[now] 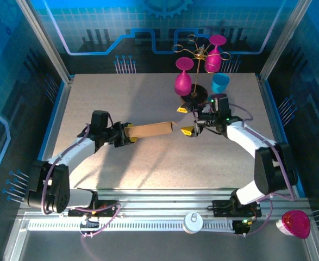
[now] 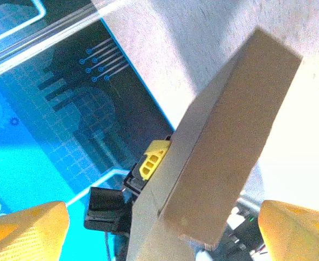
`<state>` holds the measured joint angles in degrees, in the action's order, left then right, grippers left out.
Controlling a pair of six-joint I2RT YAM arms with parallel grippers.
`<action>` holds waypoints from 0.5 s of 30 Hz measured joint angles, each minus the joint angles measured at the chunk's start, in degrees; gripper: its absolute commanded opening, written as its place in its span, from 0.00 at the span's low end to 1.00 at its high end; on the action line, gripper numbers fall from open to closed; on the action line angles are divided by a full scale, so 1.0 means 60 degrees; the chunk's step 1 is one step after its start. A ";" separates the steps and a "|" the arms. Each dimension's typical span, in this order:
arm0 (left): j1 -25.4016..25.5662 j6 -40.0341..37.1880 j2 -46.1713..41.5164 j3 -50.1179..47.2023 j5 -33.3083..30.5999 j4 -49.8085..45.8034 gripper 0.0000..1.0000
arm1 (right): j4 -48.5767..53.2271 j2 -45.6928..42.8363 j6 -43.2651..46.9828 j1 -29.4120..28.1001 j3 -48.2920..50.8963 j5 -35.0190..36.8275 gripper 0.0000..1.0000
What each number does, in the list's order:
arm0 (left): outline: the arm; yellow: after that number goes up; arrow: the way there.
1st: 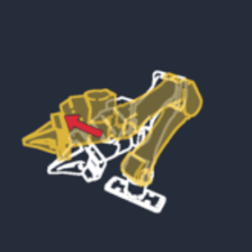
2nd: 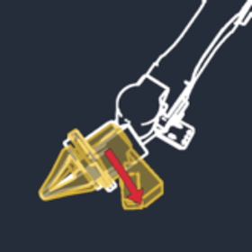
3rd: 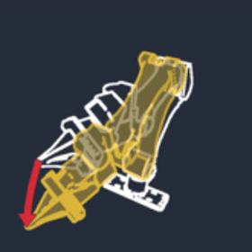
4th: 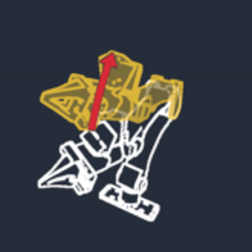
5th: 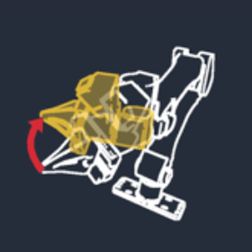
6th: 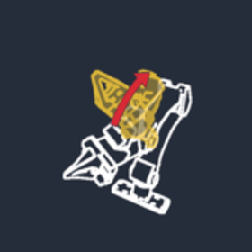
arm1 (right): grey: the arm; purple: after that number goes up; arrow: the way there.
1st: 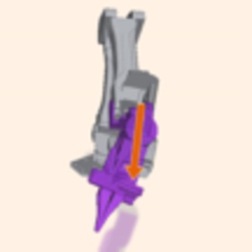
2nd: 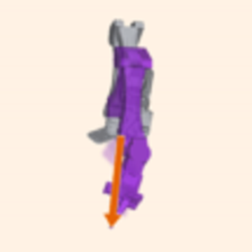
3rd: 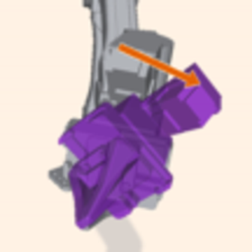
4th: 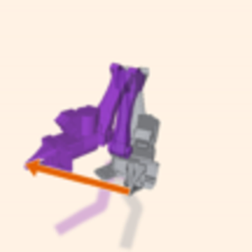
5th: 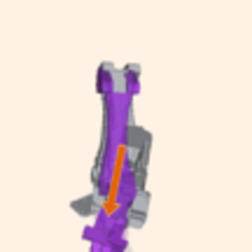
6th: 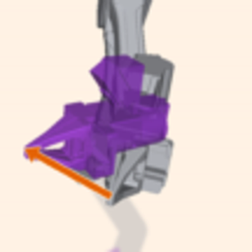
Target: Fold the paper box
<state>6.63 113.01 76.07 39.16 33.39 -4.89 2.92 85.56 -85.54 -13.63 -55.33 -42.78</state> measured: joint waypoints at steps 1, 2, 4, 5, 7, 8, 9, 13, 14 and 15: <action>-0.0084 0.0000 -0.0025 -0.0004 -0.0025 -0.0157 0.22 | 0.0532 -0.0200 0.0583 0.0073 -0.0208 0.0200 0.89; -0.0135 0.0000 -0.0029 -0.0004 -0.0029 -0.0240 0.22 | 0.1075 -0.0357 0.1195 0.0106 -0.0433 0.0426 0.87; -0.0226 -0.0011 -0.0029 -0.0011 -0.0033 -0.0481 0.22 | 0.1974 -0.0554 0.2412 0.0095 -0.0871 0.0925 0.82; -0.0255 -0.0036 -0.0025 -0.0011 -0.0029 -0.0561 0.23 | 0.2320 -0.0616 0.2940 0.0066 -0.1045 0.1177 0.80; -0.0306 -0.0076 0.0004 -0.0011 -0.0029 -0.0732 0.22 | 0.2849 -0.0761 0.4149 -0.0127 -0.1333 0.1869 0.71; -0.0328 -0.0095 0.0029 -0.0011 -0.0025 -0.0809 0.22 | 0.2965 -0.0831 0.4608 -0.0277 -0.1392 0.2193 0.67; -0.0361 -0.0113 0.0066 -0.0011 -0.0029 -0.0922 0.23 | 0.3078 -0.0907 0.5122 -0.0492 -0.1428 0.2565 0.61; -0.0503 -0.0142 0.0189 -0.0011 0.0047 -0.1231 0.23 | 0.3202 -0.1180 0.7216 -0.1661 -0.1464 0.4062 0.43; -0.0535 -0.0146 0.0189 -0.0011 0.0073 -0.1268 0.23 | 0.3195 -0.1209 0.7683 -0.1927 -0.1472 0.4382 0.43; -0.0594 -0.0149 0.0189 -0.0007 0.0102 -0.1330 0.23 | 0.3202 -0.1220 0.8262 -0.2197 -0.1504 0.4677 0.39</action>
<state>3.07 112.12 77.21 39.11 34.00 -12.86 22.13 78.24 -35.97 -26.81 -64.36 -14.72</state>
